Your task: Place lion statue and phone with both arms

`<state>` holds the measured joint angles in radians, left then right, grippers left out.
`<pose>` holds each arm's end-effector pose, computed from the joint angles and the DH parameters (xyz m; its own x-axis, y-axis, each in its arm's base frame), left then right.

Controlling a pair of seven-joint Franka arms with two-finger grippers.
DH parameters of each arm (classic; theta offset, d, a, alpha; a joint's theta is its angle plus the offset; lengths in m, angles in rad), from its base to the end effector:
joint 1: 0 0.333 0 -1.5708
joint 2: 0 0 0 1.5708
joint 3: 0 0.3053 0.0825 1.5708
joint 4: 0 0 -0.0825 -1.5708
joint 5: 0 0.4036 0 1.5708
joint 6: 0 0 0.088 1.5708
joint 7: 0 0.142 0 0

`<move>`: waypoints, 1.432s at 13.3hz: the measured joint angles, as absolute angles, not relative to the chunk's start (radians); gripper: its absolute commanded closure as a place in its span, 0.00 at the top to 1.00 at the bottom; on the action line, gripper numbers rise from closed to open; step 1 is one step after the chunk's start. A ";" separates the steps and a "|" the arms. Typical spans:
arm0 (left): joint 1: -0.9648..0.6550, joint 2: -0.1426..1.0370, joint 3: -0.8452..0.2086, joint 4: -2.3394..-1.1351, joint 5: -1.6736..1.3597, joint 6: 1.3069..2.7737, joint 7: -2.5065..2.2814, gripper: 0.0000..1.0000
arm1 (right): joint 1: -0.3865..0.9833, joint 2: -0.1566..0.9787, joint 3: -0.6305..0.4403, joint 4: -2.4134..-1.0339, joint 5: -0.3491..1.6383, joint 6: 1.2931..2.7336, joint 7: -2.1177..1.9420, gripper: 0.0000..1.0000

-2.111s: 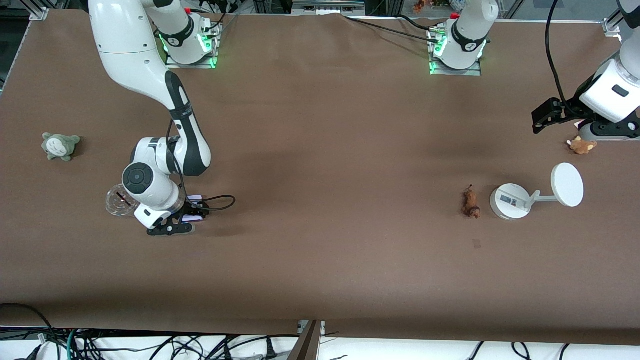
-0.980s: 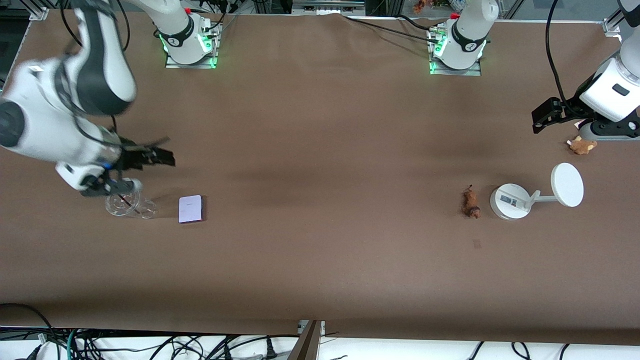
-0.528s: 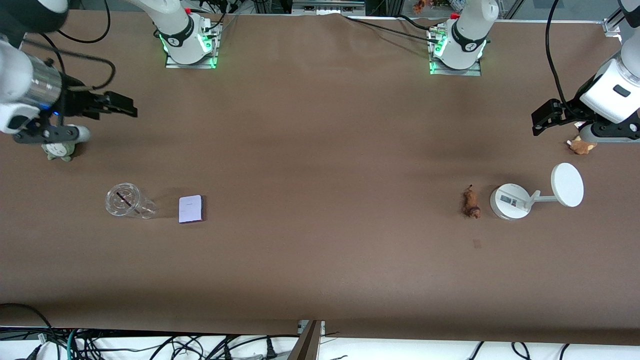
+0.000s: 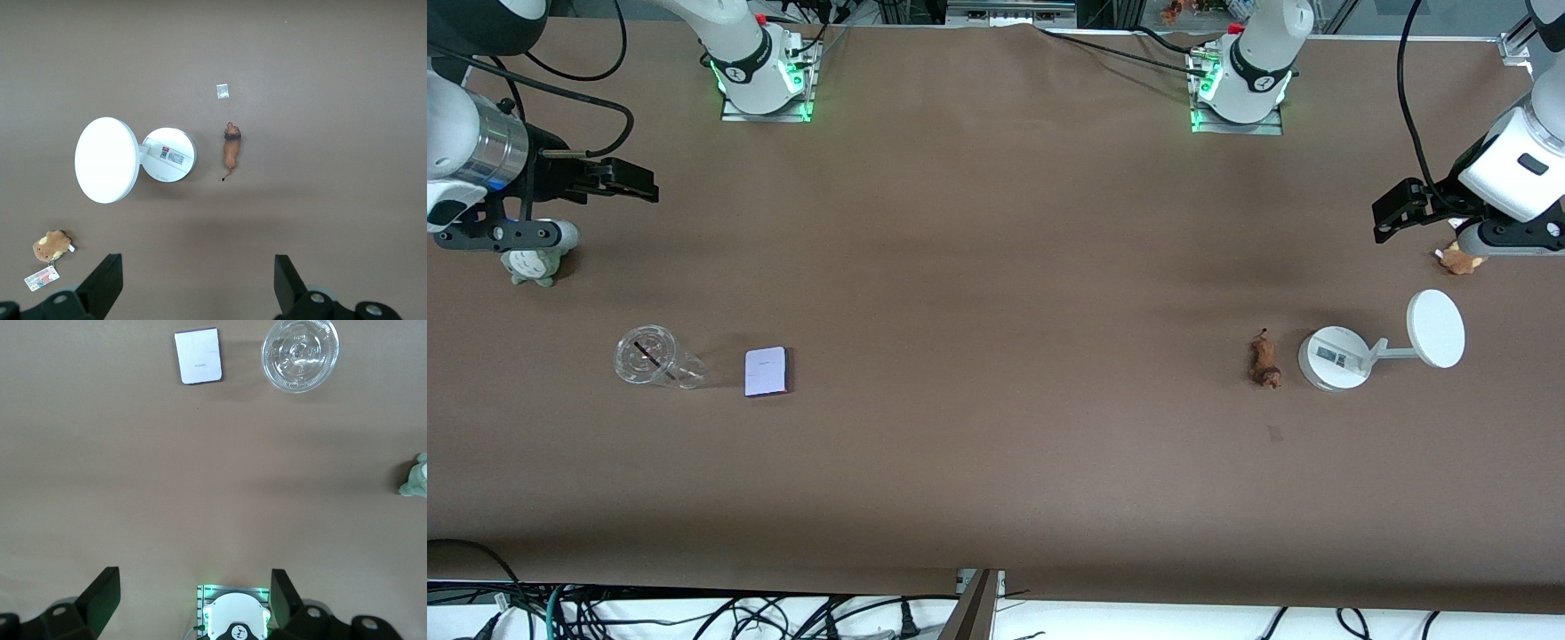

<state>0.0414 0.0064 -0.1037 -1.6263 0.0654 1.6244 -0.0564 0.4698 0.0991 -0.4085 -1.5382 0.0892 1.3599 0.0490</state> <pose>0.5787 -0.0270 0.5527 0.9999 -0.0095 -0.0047 -0.0098 -0.9978 -0.0649 0.5622 0.0573 0.5280 0.9632 0.0201 -0.2679 0.0106 -0.9993 -0.0366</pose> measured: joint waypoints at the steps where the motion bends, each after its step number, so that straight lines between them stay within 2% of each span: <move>1: 0.042 0.007 -0.103 -1.626 0.065 1.624 -0.056 1.00 | 0.470 0.099 -0.408 -1.538 0.089 1.358 0.049 1.00; 6: 0.043 0.007 -0.102 -1.626 0.065 1.624 -0.056 1.00 | 0.432 0.099 -0.380 -1.538 0.086 1.342 0.052 1.00; 14: 0.043 0.007 -0.102 -1.626 0.065 1.624 -0.056 1.00 | 0.047 0.095 -0.013 -1.538 0.079 1.341 0.053 1.00; 19: 0.043 0.007 -0.102 -1.626 0.065 1.624 -0.056 1.00 | -0.063 0.058 0.072 -1.565 0.073 1.345 0.053 1.00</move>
